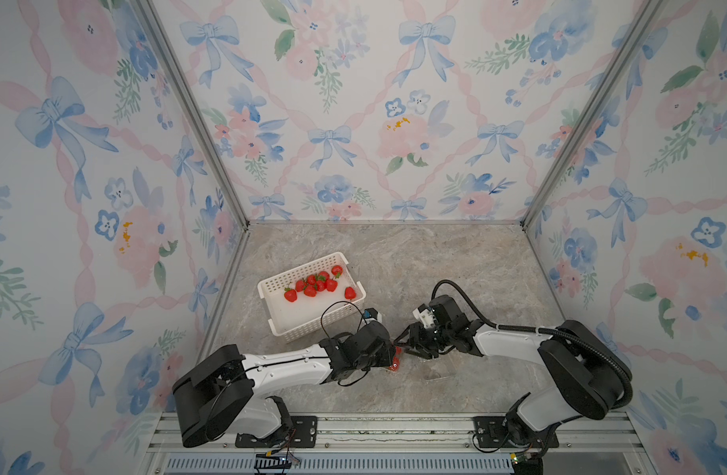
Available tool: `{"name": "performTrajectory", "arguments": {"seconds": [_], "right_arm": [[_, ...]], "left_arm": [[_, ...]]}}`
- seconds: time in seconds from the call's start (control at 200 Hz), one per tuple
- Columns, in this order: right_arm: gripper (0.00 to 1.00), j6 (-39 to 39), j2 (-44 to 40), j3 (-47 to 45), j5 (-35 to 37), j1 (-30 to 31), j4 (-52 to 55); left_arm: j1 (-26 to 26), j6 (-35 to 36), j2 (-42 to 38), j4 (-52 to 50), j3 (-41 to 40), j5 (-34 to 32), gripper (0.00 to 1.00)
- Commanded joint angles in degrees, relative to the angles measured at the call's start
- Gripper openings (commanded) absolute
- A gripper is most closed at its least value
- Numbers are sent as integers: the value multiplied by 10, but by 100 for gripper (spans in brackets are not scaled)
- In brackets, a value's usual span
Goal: Pack strawberries into containers
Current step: Close the packing box at the center of the board.
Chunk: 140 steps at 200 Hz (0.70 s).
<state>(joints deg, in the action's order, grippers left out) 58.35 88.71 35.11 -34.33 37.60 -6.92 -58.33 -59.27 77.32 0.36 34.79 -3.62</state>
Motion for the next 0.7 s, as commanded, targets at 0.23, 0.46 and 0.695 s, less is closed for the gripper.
{"name": "performTrajectory", "arguments": {"seconds": [0.23,0.46,0.695], "right_arm": [[38,1,12,-9,-8,6,-14],[29,-5,19,-4,-7,9,-13],[23,-15,36,25,-15,12,-10]], "left_arm": [[-5,-6,13,0,-12,-6,30],[-5,-6,13,1,-12,-9,30],[-3,-8,5,0,-13,-18,31]]}}
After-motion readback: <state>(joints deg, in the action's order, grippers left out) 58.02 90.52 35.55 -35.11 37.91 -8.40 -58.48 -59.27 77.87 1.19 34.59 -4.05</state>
